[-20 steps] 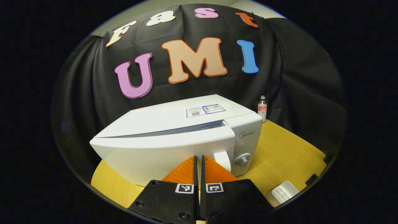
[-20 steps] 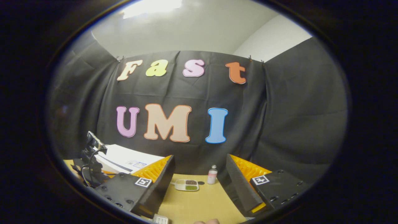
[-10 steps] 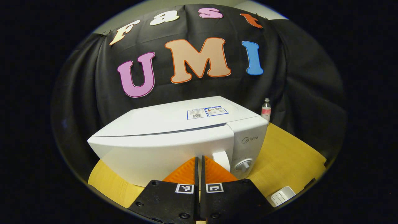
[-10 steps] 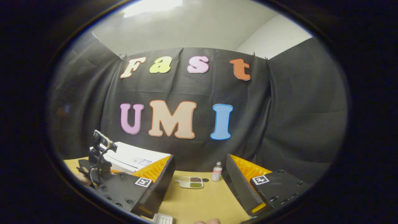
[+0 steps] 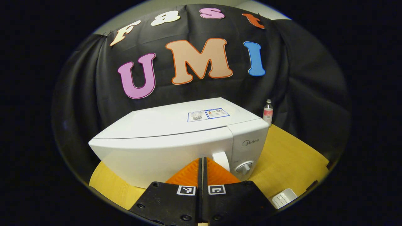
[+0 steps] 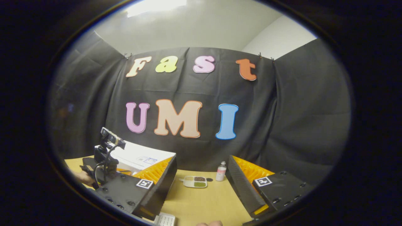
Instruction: Open the microwave oven with the left hand, put the food in, and close the microwave oven.
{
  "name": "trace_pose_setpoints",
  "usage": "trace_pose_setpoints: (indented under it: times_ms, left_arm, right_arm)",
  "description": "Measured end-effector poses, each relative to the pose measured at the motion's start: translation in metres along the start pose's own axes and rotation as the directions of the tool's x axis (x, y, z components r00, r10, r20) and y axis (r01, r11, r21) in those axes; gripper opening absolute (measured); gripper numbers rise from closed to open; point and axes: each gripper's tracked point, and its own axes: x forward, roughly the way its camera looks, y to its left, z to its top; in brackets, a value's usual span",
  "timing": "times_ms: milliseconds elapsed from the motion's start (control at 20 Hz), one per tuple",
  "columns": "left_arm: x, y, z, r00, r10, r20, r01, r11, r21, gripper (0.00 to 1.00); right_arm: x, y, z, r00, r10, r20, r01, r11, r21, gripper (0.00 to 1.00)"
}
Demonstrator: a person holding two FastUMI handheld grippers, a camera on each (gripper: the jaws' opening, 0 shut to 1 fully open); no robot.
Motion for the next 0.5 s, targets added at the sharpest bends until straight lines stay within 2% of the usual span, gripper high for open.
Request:
trace_pose_setpoints:
  times_ms: [300,450,500]
  left_arm:
    - [-0.063,0.017,0.017,0.999,-0.002,0.054,0.004,0.999,-0.039,0.0]
    - [-0.096,0.052,0.046,0.993,0.046,0.105,-0.038,0.997,-0.073,0.0]
    - [-0.106,0.061,0.056,0.991,0.06,0.118,-0.047,0.994,-0.103,0.0]
  right_arm:
    - [0.007,0.027,0.001,0.999,0.047,-0.006,-0.047,0.998,0.039,0.94]
    - [0.012,0.046,0.006,0.997,0.08,0.003,-0.08,0.995,0.054,0.94]
    - [0.013,0.054,0.008,0.996,0.093,0.005,-0.094,0.994,0.057,1.0]
